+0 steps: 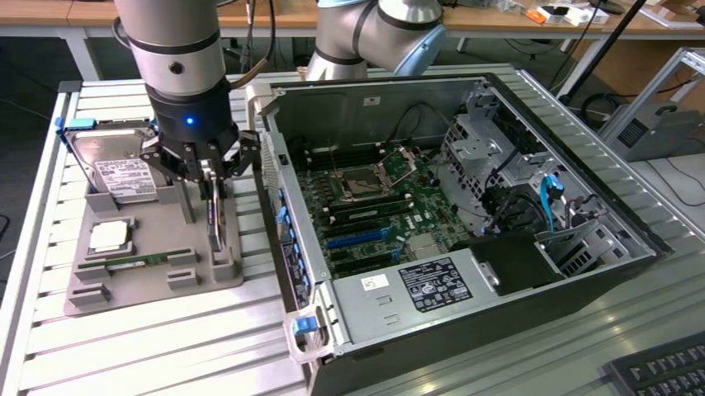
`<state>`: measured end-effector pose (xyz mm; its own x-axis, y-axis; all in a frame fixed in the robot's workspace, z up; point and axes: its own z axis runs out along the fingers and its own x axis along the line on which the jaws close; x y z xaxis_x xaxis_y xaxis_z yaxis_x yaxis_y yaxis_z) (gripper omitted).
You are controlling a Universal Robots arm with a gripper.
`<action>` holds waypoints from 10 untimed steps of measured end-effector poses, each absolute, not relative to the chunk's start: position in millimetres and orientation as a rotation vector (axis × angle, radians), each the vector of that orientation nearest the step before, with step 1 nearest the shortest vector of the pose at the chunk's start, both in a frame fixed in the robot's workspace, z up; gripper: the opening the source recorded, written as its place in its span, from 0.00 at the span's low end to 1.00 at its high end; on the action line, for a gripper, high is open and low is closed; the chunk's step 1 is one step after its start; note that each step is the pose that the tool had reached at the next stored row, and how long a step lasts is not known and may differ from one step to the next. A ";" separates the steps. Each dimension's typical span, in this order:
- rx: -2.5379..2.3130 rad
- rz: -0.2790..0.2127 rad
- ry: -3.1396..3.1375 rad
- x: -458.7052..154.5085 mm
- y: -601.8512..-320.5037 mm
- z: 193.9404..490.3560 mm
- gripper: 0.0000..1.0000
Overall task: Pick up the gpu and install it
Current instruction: 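Pick up the gpu and move the gpu toward the slot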
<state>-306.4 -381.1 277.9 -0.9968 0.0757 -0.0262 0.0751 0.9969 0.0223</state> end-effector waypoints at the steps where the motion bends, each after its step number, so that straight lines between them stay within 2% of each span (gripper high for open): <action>1: 0.117 0.033 3.112 -306.4 -381.1 278.1 0.27; 10: 0.118 0.035 3.112 -306.5 -381.1 280.8 0.27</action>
